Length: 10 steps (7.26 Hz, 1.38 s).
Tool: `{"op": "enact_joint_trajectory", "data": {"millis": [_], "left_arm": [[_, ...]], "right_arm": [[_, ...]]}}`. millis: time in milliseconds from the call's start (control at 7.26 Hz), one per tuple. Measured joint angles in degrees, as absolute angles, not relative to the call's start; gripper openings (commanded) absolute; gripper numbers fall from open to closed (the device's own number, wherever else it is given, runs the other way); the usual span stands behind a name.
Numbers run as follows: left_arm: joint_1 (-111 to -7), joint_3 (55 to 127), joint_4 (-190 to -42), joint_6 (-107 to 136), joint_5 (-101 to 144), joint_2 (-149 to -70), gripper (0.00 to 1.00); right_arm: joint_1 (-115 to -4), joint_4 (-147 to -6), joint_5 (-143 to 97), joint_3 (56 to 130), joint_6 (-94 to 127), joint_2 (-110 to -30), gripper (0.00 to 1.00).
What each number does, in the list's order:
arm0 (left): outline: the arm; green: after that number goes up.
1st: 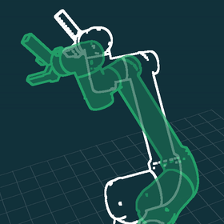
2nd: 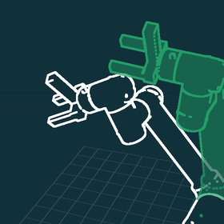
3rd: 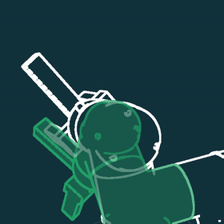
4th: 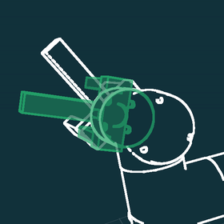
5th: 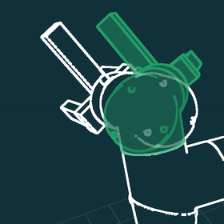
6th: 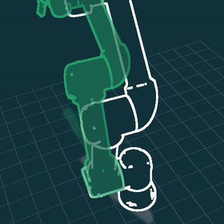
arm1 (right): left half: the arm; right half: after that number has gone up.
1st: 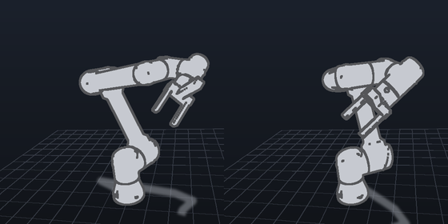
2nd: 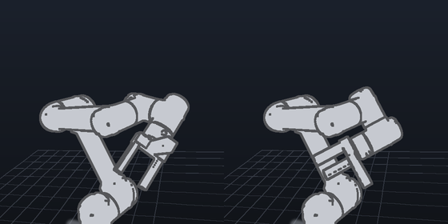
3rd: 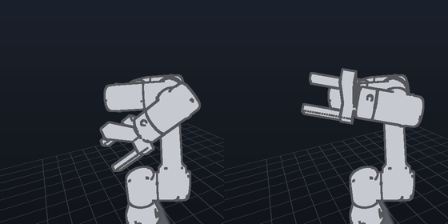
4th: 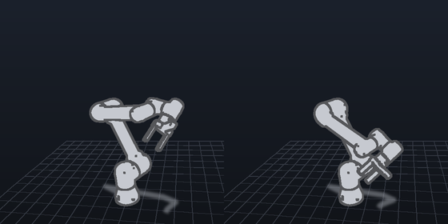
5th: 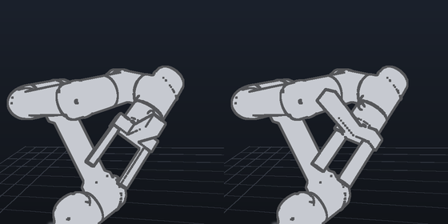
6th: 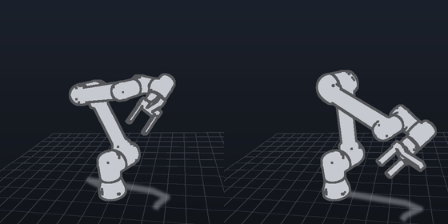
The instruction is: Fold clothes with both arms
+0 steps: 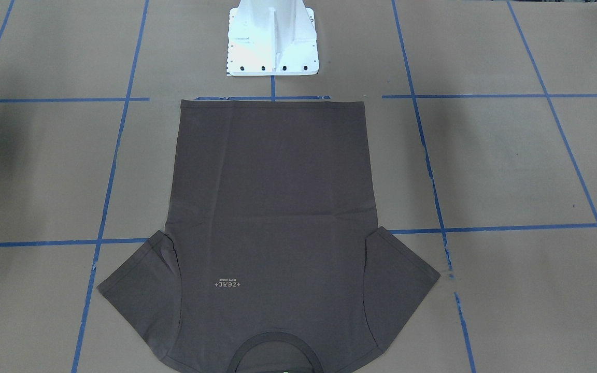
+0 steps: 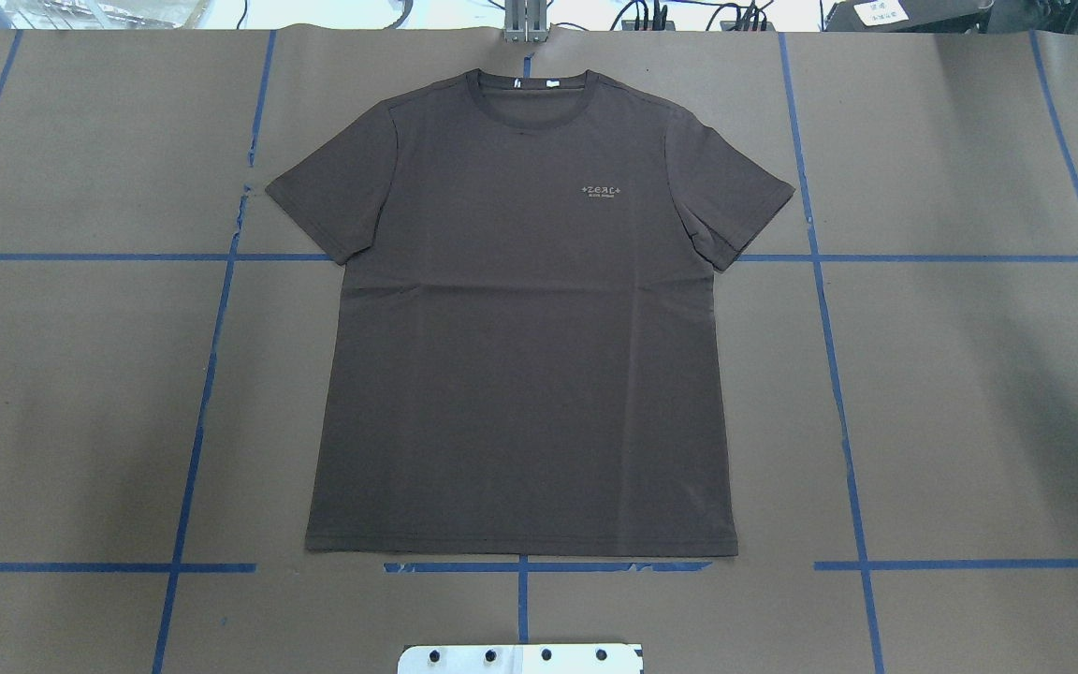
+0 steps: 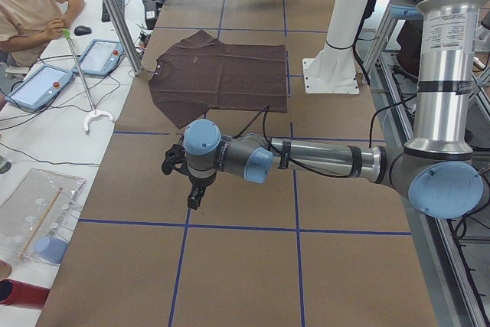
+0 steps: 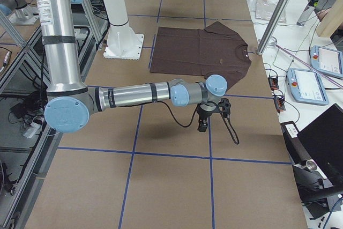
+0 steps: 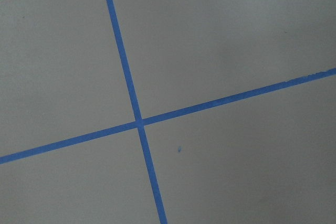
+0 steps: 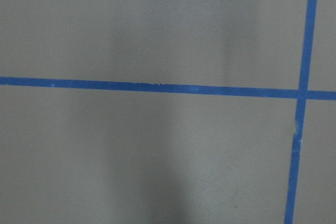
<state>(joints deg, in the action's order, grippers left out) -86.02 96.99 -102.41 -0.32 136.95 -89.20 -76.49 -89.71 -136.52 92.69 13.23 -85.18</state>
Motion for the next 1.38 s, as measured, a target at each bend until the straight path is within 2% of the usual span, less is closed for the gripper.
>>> {"op": "enact_joint_trajectory", "data": {"millis": [413,688,1239,1377], "left_arm": [[-85.5,100.2,-103.6,-0.8,138.0,-87.4,1.0],[-85.3,100.6,-103.9,-0.8,138.6,-86.7,1.0],[-85.3,101.0,-105.5,-0.9,141.4,-85.3,1.0],[-85.3,101.0,-105.9,-0.8,141.5,-85.2,1.0]], "right_arm": [[-75.7,-86.2,-135.6,92.4,13.9,-85.2,1.0],[-70.2,-78.7,-135.3,90.3,20.1,-82.2,1.0],[-59.6,-73.8,-129.1,76.3,43.7,-61.9,0.87],[-58.4,-68.5,-126.7,72.1,48.5,-59.5,0.82]]}}
